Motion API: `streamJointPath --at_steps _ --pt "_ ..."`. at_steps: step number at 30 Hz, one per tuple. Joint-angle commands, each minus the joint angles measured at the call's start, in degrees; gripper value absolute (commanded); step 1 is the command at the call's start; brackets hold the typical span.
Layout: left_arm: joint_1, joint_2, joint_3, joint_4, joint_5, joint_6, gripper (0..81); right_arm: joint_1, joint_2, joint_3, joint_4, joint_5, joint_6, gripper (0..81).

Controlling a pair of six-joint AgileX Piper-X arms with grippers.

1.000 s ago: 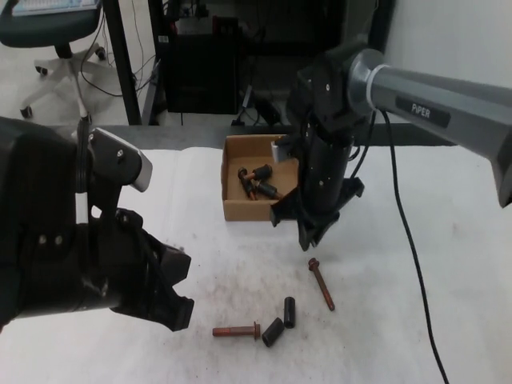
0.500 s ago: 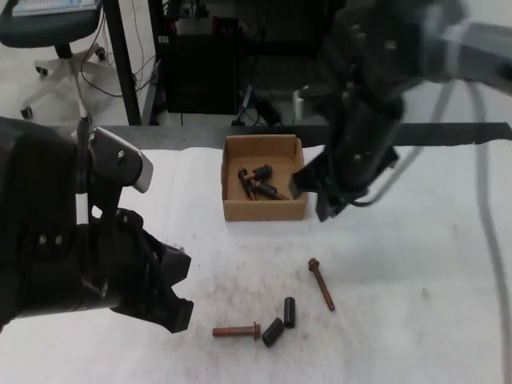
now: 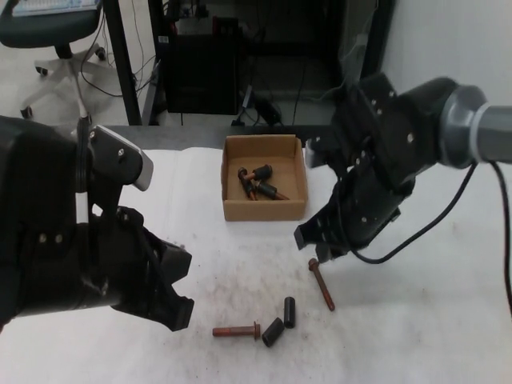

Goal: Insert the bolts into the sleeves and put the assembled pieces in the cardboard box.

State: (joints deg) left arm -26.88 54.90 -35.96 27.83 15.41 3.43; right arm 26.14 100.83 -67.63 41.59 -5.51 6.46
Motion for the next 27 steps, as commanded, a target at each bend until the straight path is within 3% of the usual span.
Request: streamJointPath --at_steps 1,27 --pt "0.1 -0.4 0.0 -0.5 -0.3 0.1 0.1 -0.1 0.0 -0.1 -1.8 -0.4 0.0 17.7" --pt "0.1 -0.4 0.0 -0.2 -0.3 0.9 0.1 -0.1 4.9 -0.1 -3.3 -0.7 -6.1 17.7"
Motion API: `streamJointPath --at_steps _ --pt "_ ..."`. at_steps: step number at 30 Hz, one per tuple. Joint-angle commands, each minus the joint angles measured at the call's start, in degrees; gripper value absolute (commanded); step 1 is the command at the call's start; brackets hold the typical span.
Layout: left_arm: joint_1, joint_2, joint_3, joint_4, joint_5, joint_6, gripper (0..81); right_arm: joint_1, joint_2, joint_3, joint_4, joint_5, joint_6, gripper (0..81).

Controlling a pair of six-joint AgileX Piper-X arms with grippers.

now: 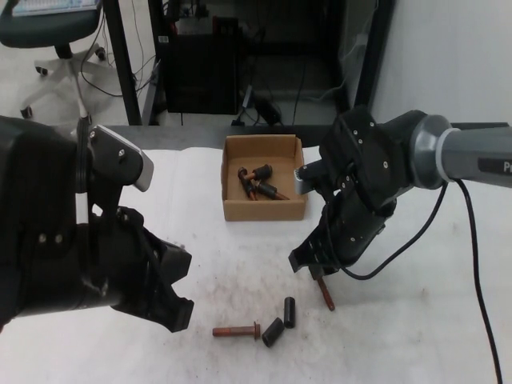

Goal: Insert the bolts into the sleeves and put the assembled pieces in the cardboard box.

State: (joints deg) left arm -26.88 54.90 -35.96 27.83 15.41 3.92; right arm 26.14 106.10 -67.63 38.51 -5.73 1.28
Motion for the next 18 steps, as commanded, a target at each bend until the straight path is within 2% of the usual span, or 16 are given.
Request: streamJointPath --at_steps 1,18 --pt "0.1 -0.4 0.0 -0.2 -0.3 0.4 0.1 -0.1 -0.4 -0.1 -0.2 -0.4 -0.9 17.7" --pt "0.1 -0.4 0.0 -0.2 -0.3 0.4 0.1 -0.1 3.2 0.1 0.3 -0.4 -2.6 17.7"
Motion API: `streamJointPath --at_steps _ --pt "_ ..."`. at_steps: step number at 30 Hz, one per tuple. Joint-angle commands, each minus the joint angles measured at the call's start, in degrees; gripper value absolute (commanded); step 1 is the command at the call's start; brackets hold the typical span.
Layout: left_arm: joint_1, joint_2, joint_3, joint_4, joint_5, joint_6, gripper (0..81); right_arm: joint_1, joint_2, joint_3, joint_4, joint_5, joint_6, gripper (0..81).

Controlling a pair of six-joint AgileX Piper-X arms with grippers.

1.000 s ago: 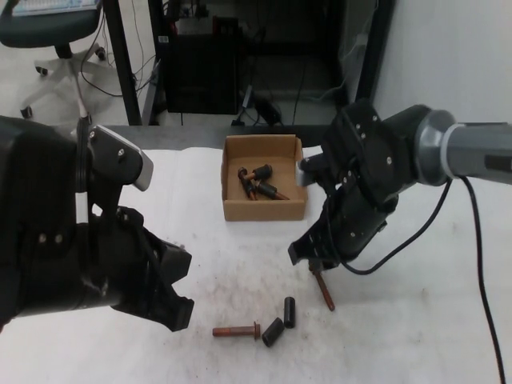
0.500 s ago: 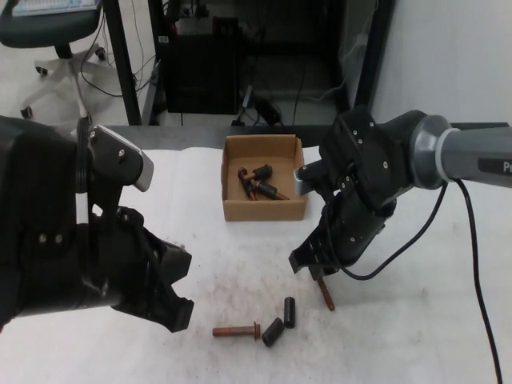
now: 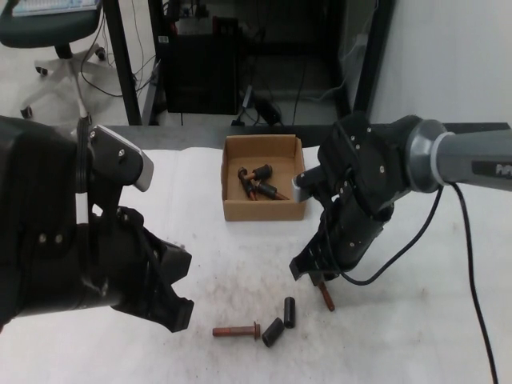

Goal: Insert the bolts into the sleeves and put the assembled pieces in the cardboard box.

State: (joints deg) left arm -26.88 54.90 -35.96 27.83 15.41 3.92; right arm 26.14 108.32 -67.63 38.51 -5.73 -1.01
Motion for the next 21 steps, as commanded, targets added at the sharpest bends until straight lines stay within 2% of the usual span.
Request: streamJointPath --at_steps 1,17,21 --pt "0.1 -0.4 0.0 -0.2 -0.3 0.4 0.1 -0.1 1.4 0.1 0.3 -0.4 -0.4 17.7" --pt "0.1 -0.4 0.0 -0.2 -0.3 1.0 0.1 -2.1 1.7 0.1 -2.7 -0.2 -0.4 16.7" --pt "0.1 -0.4 0.0 -0.2 -0.3 1.0 0.1 -2.1 1.7 0.1 -2.7 -0.1 -0.5 0.6"
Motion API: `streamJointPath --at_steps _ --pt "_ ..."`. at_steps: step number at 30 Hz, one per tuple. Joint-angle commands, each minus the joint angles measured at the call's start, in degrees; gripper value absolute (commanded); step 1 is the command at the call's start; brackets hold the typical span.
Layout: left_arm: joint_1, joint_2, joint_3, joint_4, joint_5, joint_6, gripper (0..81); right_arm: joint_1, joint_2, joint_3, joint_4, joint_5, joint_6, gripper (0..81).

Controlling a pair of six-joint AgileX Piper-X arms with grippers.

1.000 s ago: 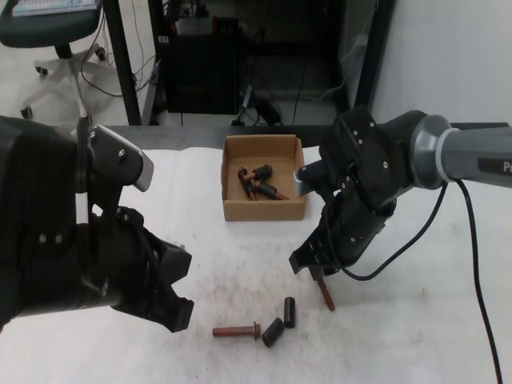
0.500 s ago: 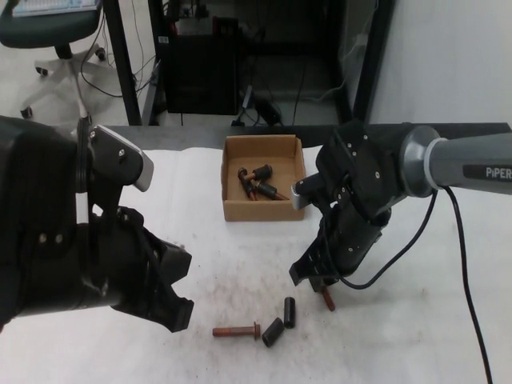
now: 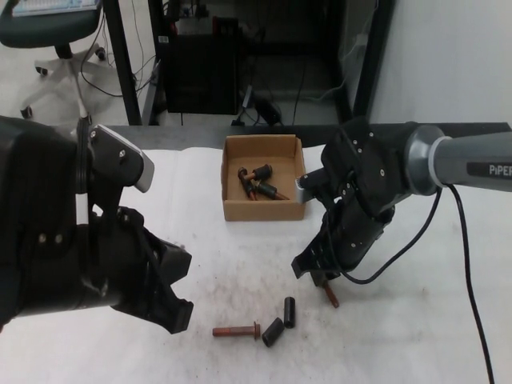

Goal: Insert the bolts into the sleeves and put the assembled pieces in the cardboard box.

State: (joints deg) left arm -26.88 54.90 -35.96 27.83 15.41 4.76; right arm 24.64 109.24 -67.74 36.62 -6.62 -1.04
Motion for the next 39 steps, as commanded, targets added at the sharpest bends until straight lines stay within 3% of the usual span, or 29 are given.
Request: streamJointPath --at_steps 1,5,10,18,21,24,29,31,33,36,39 --pt "0.1 -0.4 0.0 -0.2 -0.3 0.2 0.1 -0.6 0.8 0.2 -0.8 0.7 -0.6 0.8" --pt "0.1 -0.4 0.0 -0.2 0.8 0.2 0.1 -0.7 -0.1 -0.2 1.6 0.7 -0.6 0.8" --pt "-0.1 -0.4 0.0 -0.2 12.5 3.9 0.1 -1.0 -5.8 -0.2 4.0 0.6 -0.5 0.8" --pt "-0.4 2.7 -3.4 6.6 12.5 7.6 0.1 -3.9 -19.7 0.0 3.0 0.3 2.0 0.8" --pt "-2.7 7.7 -7.4 11.9 9.4 12.4 0.1 -5.5 -24.7 0.0 3.2 -1.2 1.9 0.8" --pt "-6.3 14.6 -11.8 12.4 8.6 12.9 0.1 -7.4 -28.5 0.0 3.4 -5.1 1.9 0.8" --pt "-10.8 28.7 -19.9 14.4 4.5 13.9 0.1 -9.4 -33.3 0.0 6.7 -5.8 1.9 0.8" --pt "-11.9 33.8 -23.7 16.2 4.2 16.1 3.8 -9.9 -35.1 0.0 8.6 -5.8 1.9 0.8" --pt "-12.8 38.1 -27.3 16.6 4.2 16.7 14.9 -9.9 -36.7 0.0 10.2 -6.0 1.9 0.8" --pt "-13.7 42.5 -31.7 16.6 2.6 14.8 37.9 -9.9 -38.4 0.0 11.2 -6.7 1.9 0.8" --pt "-14.3 45.2 -35.3 18.9 -3.0 11.8 47.7 -9.9 -39.7 0.0 11.1 -7.5 1.9 0.8"
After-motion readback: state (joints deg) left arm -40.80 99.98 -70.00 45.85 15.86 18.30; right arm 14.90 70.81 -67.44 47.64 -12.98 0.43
